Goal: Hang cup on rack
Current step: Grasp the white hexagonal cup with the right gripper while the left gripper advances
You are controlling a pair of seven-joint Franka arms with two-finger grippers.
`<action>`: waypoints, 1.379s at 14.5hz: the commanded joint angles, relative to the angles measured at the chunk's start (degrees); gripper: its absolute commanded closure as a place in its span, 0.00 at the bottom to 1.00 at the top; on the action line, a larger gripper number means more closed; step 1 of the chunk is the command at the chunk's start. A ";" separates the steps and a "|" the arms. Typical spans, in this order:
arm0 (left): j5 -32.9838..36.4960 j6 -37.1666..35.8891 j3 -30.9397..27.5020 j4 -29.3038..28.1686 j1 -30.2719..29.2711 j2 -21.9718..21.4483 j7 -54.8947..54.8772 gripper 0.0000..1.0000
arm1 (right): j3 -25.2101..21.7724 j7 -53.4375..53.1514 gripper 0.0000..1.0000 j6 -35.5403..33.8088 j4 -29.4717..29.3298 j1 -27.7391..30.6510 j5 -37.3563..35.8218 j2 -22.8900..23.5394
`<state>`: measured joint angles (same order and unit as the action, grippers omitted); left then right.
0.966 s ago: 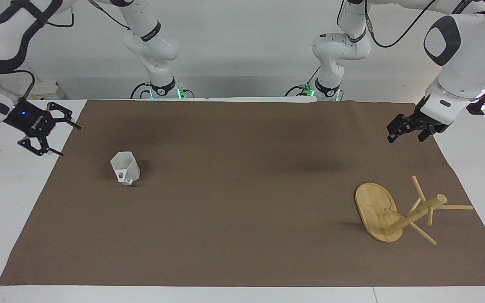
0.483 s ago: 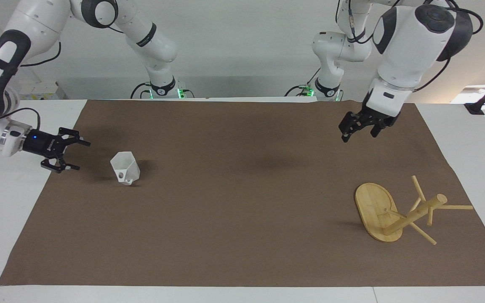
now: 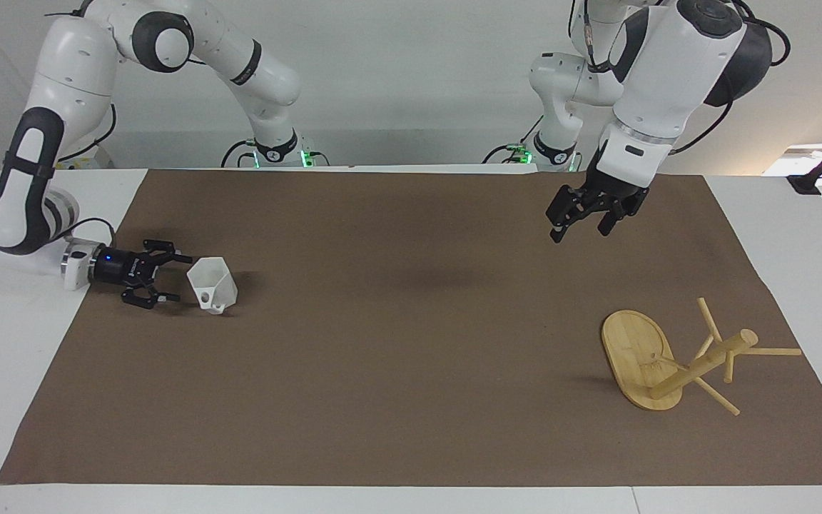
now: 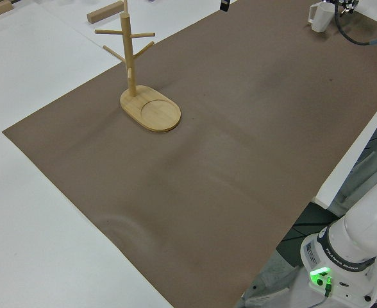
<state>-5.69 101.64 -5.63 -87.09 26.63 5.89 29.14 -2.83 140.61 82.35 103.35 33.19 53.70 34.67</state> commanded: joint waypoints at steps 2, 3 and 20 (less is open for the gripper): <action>-0.55 0.58 -0.26 -1.42 0.09 -0.88 0.30 0.00 | 0.10 1.68 0.00 0.70 0.80 -1.90 2.99 0.58; -0.55 0.57 -0.26 -1.42 0.00 -0.88 0.30 0.00 | 0.10 1.86 0.00 1.57 1.24 -2.08 3.08 0.49; -8.55 -8.83 0.44 -1.77 1.40 -1.84 -0.13 0.00 | 1.76 5.12 0.62 1.84 4.32 -7.97 5.28 -1.08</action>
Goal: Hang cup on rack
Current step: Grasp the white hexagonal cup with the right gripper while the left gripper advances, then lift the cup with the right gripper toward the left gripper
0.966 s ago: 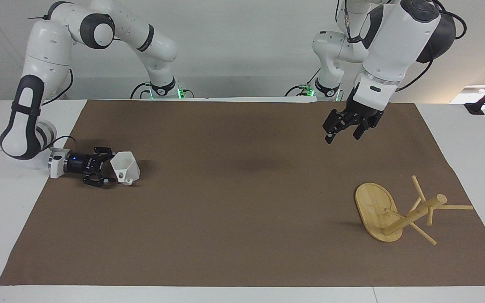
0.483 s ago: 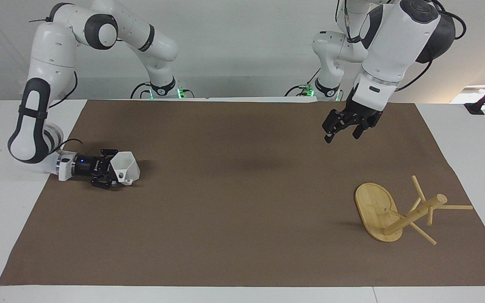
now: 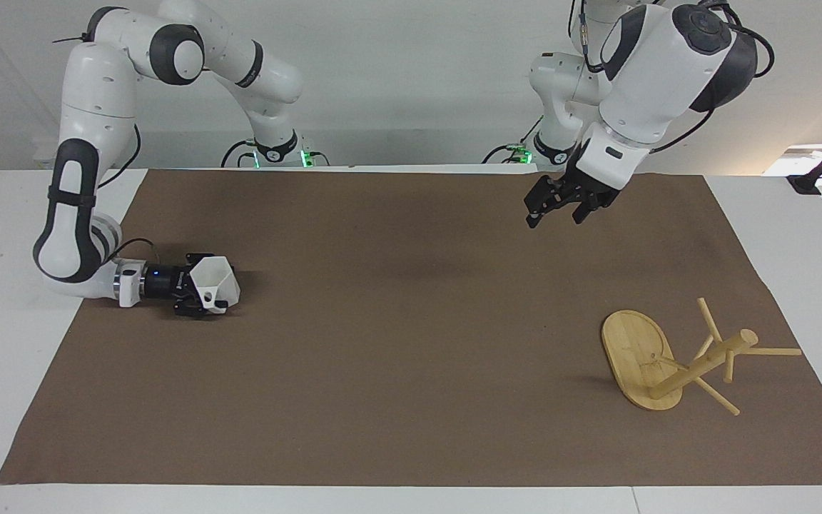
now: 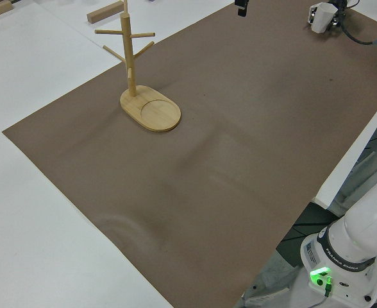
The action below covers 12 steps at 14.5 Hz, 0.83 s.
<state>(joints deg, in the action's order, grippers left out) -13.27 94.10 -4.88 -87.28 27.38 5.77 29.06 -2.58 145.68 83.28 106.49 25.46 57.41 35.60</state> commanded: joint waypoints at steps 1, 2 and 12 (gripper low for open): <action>-1.40 -1.20 -0.31 -1.58 0.66 -1.73 0.12 0.00 | 3.62 -2.13 0.63 2.14 1.17 -0.32 2.43 -3.25; -1.93 -1.20 -0.22 -1.58 0.66 -1.73 0.21 0.00 | 5.81 -5.72 0.63 4.32 1.26 -1.10 2.62 -4.83; -2.19 13.02 0.05 -1.49 9.53 3.09 7.67 0.03 | 6.89 -42.11 0.63 40.86 1.17 -35.09 17.21 -19.68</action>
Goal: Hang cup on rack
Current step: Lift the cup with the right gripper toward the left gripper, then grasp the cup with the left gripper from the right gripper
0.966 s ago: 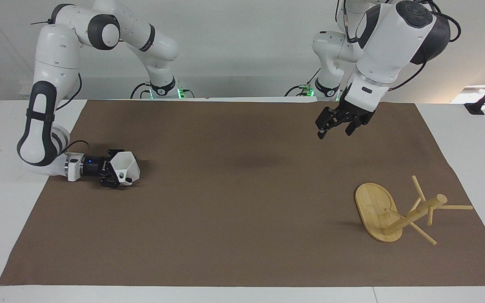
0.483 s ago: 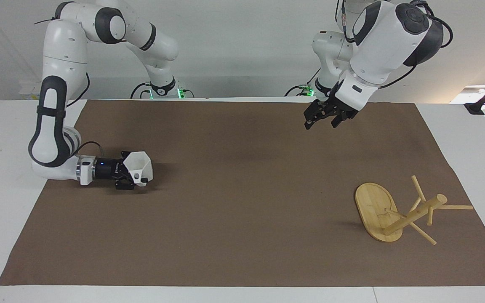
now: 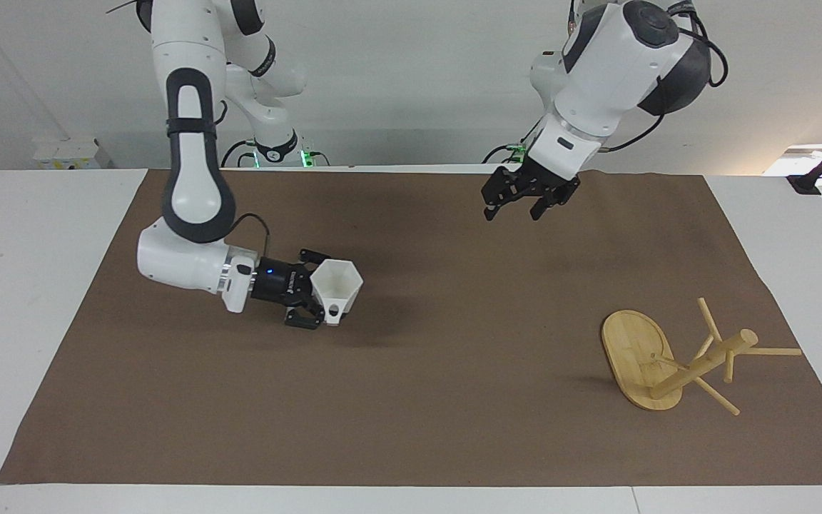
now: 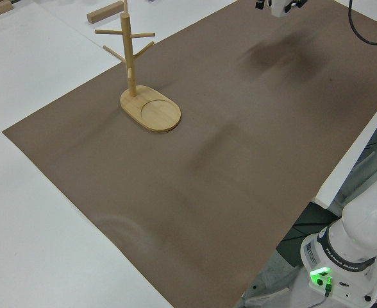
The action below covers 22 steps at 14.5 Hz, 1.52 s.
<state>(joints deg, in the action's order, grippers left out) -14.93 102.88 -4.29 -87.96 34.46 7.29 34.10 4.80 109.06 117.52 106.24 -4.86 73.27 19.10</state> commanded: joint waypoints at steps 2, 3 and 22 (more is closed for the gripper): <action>-1.24 8.28 -0.55 -0.72 4.64 3.61 4.48 0.03 | -0.49 -9.64 0.63 13.32 1.43 -9.97 1.35 -4.24; -1.85 9.34 -0.55 -0.54 4.74 4.57 4.49 0.03 | -0.40 -11.05 0.63 15.26 1.43 -11.65 1.35 -4.34; -3.27 13.57 -0.72 2.98 4.74 9.85 4.58 1.00 | -0.40 -14.49 0.01 20.47 1.43 -15.36 1.43 -4.77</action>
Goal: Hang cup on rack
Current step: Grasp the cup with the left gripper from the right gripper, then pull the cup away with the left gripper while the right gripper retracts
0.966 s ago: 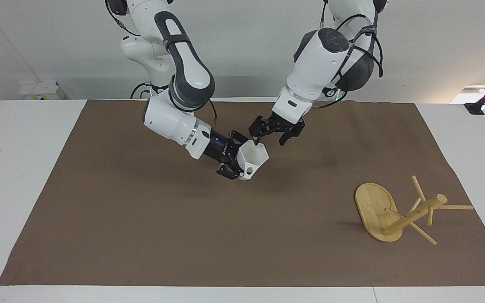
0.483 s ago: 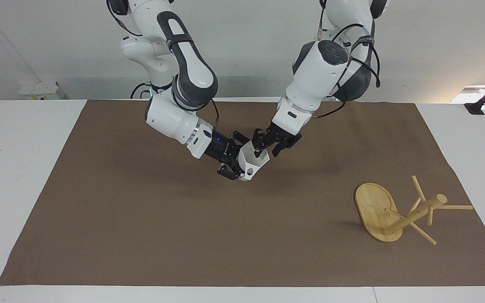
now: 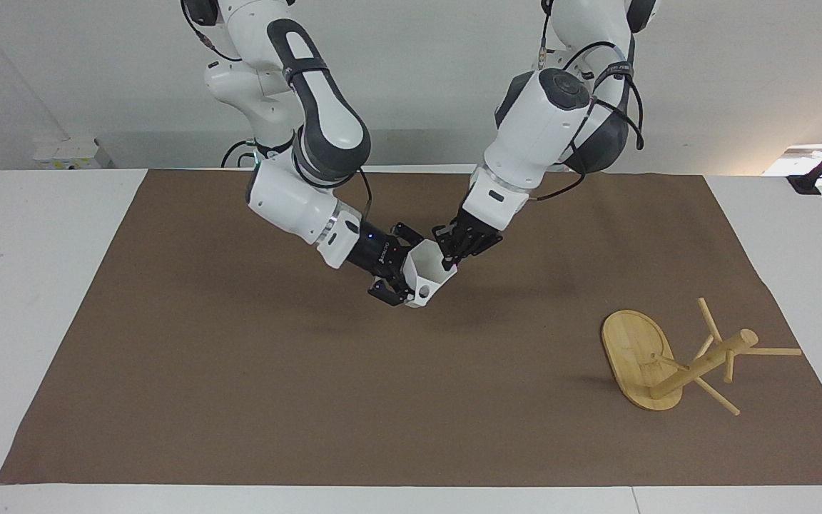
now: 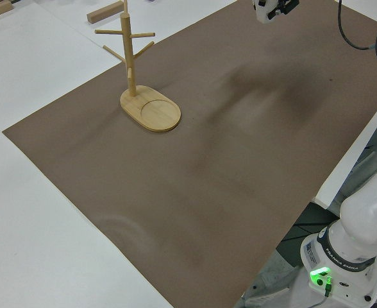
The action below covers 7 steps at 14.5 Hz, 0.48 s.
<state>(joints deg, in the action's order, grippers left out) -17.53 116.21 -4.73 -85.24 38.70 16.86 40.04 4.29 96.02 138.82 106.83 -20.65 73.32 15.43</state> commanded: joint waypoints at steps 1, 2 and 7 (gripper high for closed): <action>-0.66 0.33 -0.28 0.25 0.50 0.28 -1.37 1.00 | 0.01 -1.45 0.01 -1.00 0.83 0.61 1.38 -1.10; -0.66 0.42 -0.28 0.25 0.50 0.28 -1.37 1.00 | 0.10 -1.45 0.01 -1.27 0.83 0.96 1.38 -1.19; 0.13 0.51 -0.72 0.16 0.41 0.28 -0.85 1.00 | -0.42 0.13 0.01 -13.27 4.69 8.93 -0.54 -6.71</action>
<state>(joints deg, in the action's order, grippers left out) -17.55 116.26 -4.65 -85.23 38.75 17.10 39.61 3.83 95.10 132.13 107.36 -16.98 73.19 13.02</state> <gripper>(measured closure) 0.952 0.004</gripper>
